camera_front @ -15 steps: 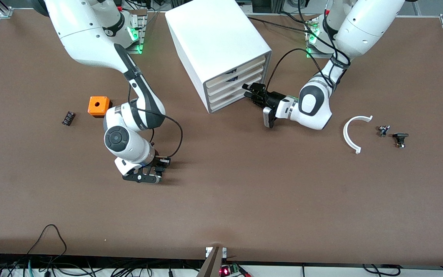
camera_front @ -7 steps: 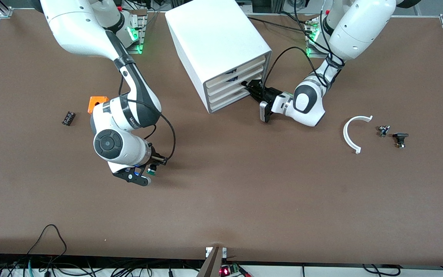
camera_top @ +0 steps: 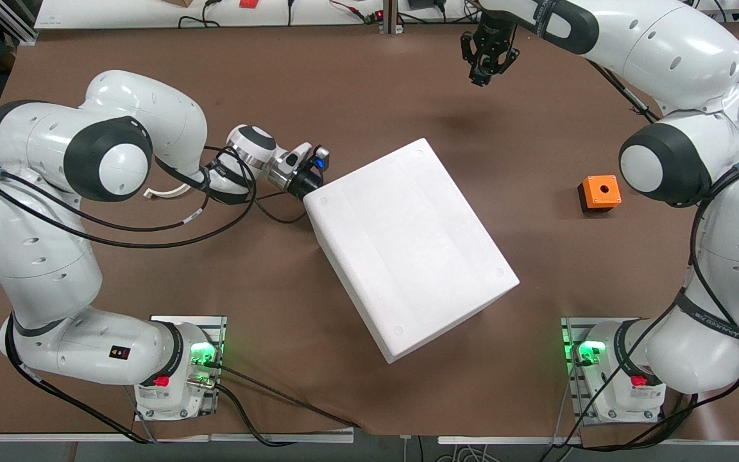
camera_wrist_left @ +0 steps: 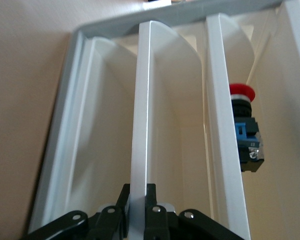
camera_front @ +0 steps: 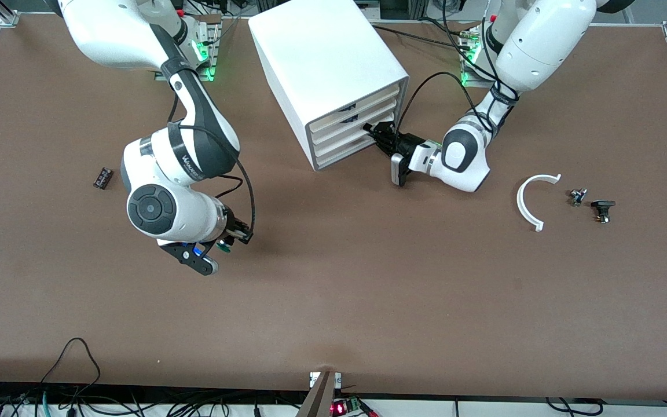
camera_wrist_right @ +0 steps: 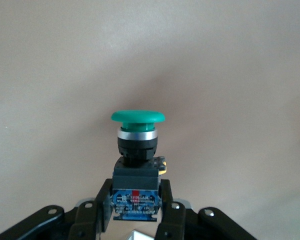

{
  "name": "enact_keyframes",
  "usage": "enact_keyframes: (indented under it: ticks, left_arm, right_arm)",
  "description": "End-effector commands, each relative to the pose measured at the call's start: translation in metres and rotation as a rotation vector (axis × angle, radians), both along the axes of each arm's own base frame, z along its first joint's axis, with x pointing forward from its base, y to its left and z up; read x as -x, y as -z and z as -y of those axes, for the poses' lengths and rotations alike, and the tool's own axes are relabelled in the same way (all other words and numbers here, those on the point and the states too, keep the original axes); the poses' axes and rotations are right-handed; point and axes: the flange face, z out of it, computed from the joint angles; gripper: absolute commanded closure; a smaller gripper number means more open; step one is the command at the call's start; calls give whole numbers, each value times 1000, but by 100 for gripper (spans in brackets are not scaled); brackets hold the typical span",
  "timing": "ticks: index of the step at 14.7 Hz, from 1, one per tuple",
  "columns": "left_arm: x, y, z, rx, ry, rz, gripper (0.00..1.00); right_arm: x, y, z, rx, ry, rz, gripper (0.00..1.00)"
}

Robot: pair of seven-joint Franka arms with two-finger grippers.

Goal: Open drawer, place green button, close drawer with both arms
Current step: 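Pull the drawer open with the left gripper while the right gripper carries the button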

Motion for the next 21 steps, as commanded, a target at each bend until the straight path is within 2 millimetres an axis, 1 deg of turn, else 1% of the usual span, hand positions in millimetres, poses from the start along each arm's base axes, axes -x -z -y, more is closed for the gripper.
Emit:
enact_keyframes:
  ticks: [1, 2, 4, 5, 6, 7, 9, 11, 12, 13, 14, 15, 16, 17, 18, 20, 21]
  left_arm:
    - [-55, -17, -21, -59, 9, 59, 100]
    - [-69, -22, -28, -103, 18, 55, 100]
    - [-104, -31, -50, -162, 15, 79, 100]
    - [-116, -33, -58, -179, 22, 99, 100]
    - [-127, -31, -67, -190, 25, 117, 100]
    - [-134, -27, -75, -196, 22, 125, 100]
    - [-139, -28, -77, -200, 24, 136, 100]
    - [-144, -30, -80, -207, 32, 151, 100]
    - [-145, -31, -82, -211, 34, 155, 94]
    - [-146, -33, -83, -213, 33, 159, 29]
    - [-148, -36, -86, -215, 33, 168, 0]
    - [-152, -40, -95, -227, 29, 174, 0]
    - [-155, -47, -97, -236, 28, 163, 0]
    - [-163, -64, -96, -242, 54, 154, 0]
    - [-171, -81, -96, -272, 89, 129, 0]
    - [-191, -122, -110, -366, 127, 64, 0]
    - [-197, -143, -111, -410, 146, 31, 0]
  right_arm:
    - [8, -25, -20, -19, 95, -8, 100]
    - [12, -30, -28, -27, 122, -9, 100]
    - [17, -48, -40, -36, 183, 3, 100]
    - [23, -54, -51, -34, 213, 12, 100]
    - [31, -58, -64, -30, 243, 14, 100]
    - [39, -60, -80, -24, 281, 13, 100]
    - [56, -77, -116, -36, 376, 42, 100]
    - [74, -81, -150, -49, 455, 59, 100]
    - [85, -83, -169, -61, 484, 76, 100]
    - [95, -83, -186, -72, 509, 87, 100]
    - [103, -80, -200, -74, 534, 101, 100]
    - [112, -77, -215, -76, 559, 120, 100]
    - [120, -67, -230, -74, 584, 130, 100]
    - [129, -57, -244, -75, 606, 134, 100]
    - [134, -47, -255, -77, 628, 146, 100]
    - [147, -19, -274, -60, 644, 167, 100]
    - [152, -3, -283, -62, 666, 176, 100]
